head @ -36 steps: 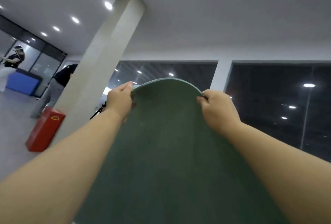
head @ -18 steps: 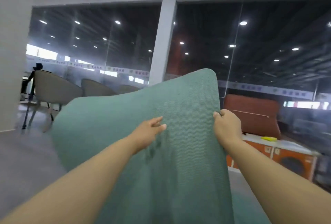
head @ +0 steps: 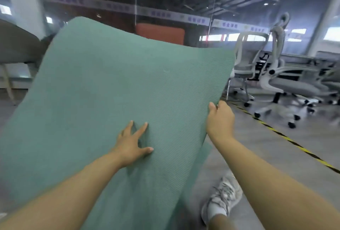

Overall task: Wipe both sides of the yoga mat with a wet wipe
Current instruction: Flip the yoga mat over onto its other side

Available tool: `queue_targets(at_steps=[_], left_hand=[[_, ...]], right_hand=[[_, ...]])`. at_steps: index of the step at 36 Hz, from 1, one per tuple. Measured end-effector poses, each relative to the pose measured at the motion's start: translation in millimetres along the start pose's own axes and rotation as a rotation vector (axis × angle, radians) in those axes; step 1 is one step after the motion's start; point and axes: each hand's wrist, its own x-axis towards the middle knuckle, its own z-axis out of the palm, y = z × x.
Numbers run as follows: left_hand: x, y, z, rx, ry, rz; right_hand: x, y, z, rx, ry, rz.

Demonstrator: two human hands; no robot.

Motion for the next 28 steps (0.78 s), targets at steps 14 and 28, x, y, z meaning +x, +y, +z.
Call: queue_targets(at_steps=[14, 28], left_hand=[[69, 51, 197, 0.058, -0.373, 0.175], [-9, -45, 234, 0.214, -0.577, -0.011]], right_hand=[[23, 203, -31, -0.226, -0.047, 0.451], [-82, 238, 18, -0.485, -0.57, 0.44]])
